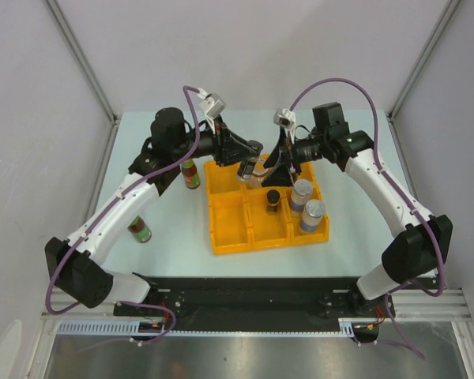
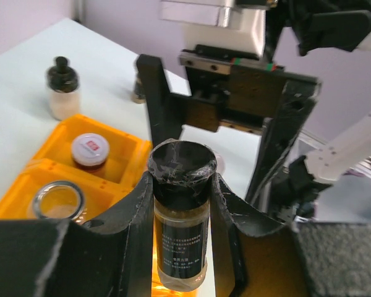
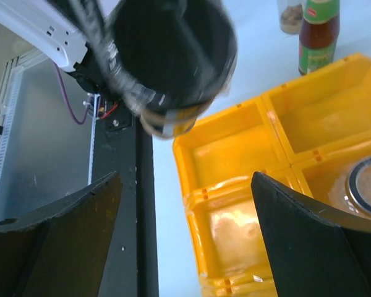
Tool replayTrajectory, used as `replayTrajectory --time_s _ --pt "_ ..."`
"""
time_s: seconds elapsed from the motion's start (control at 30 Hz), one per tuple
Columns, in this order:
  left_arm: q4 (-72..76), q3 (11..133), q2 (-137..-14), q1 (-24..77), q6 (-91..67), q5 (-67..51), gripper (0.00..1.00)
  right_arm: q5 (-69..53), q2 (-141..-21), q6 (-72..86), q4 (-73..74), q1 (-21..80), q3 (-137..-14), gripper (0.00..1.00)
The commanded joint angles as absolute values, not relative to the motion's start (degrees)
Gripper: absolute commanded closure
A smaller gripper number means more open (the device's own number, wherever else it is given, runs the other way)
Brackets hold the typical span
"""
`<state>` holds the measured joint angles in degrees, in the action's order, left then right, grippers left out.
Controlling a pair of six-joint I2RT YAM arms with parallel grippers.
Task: Organize the condiment bottles
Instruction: Place the bottle in the storage box.
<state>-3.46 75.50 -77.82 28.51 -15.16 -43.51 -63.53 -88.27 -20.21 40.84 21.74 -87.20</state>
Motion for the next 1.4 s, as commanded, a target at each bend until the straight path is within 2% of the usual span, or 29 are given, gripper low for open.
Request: replayTrajectory --time_s 0.0,0.2,0.67,0.83,0.97,1.1,1.37 --pt "2.1 78.2 -76.6 28.5 -20.1 -51.9 1.0 -61.3 -85.6 -14.7 30.1 25.4 -86.0 0.11" --pt "6.9 78.1 -77.4 28.5 -25.6 -57.1 1.0 -60.5 -86.7 -10.7 25.7 27.4 -86.2 0.16" --pt "6.9 80.5 -80.0 27.9 -25.3 -55.3 1.0 -70.9 -84.6 -6.8 24.3 27.8 -86.4 0.18" --pt "7.0 80.9 -80.6 27.9 -25.6 -55.1 1.0 -71.8 -84.5 -5.2 23.1 27.9 -87.0 0.23" --pt "7.8 80.2 -80.9 27.8 -26.0 -55.0 1.0 -72.0 -84.7 -4.6 22.8 28.1 -87.4 0.36" --pt "8.1 80.2 -81.2 27.7 -26.2 -55.2 1.0 -71.5 -84.8 -4.6 22.6 28.2 -87.2 0.63" --pt "7.6 80.1 -81.0 26.9 -25.6 -55.2 1.0 -70.4 -84.1 -4.3 22.7 26.4 -87.7 0.71"
